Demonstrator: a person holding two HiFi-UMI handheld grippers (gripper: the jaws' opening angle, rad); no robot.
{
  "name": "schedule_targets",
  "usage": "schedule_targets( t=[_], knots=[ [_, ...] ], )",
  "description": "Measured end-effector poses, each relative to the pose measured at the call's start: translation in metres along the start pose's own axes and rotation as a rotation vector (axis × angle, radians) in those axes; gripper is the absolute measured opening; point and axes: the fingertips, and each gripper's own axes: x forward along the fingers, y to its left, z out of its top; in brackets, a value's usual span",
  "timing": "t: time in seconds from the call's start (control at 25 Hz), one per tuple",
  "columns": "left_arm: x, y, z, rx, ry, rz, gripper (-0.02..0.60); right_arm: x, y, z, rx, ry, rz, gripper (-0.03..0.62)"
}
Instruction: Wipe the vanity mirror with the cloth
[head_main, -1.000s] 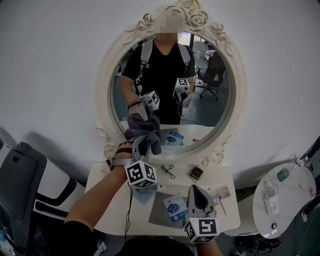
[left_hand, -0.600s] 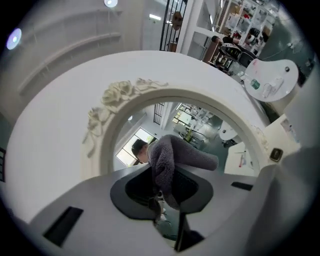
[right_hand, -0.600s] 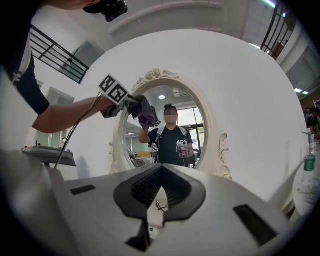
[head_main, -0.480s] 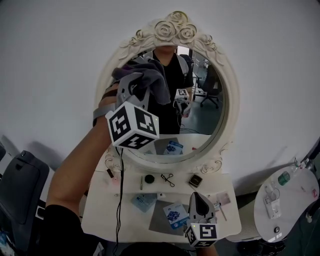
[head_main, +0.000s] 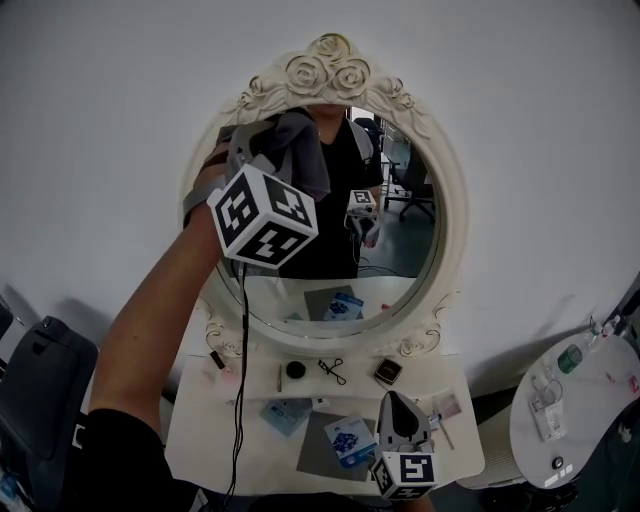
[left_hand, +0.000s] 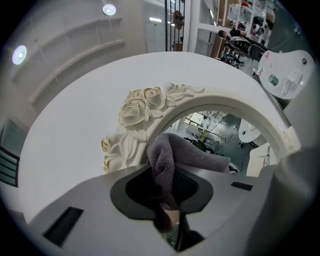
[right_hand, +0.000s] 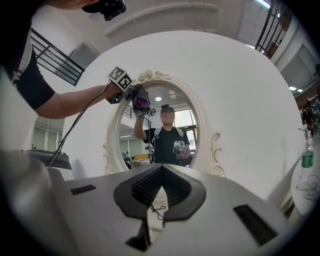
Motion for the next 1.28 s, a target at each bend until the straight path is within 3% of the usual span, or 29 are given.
schedule_targets(
  t=[0.24,0.68,1.08,1.28],
  knots=[
    [-0.001,-0.01,-0.005,-0.015,0.003,-0.012,0.077,0.007,-0.009,-0.007,0.016,0.025,-0.008,0.011],
    [-0.017,-0.074,-0.041,-0.029,-0.037,-0.002,0.075,0.022,0.003,-0.011,-0.014,0.047,0.027,0.011],
    [-0.038,-0.163,-0.093,0.049,0.009,-0.048,0.075,0.023,0.009,-0.006,-0.036,0.067,0.026,0.011],
    [-0.051,-0.219,-0.125,0.057,0.052,-0.125,0.075,0.019,0.008,-0.012,-0.048,0.082,0.013,0.011]
  ],
)
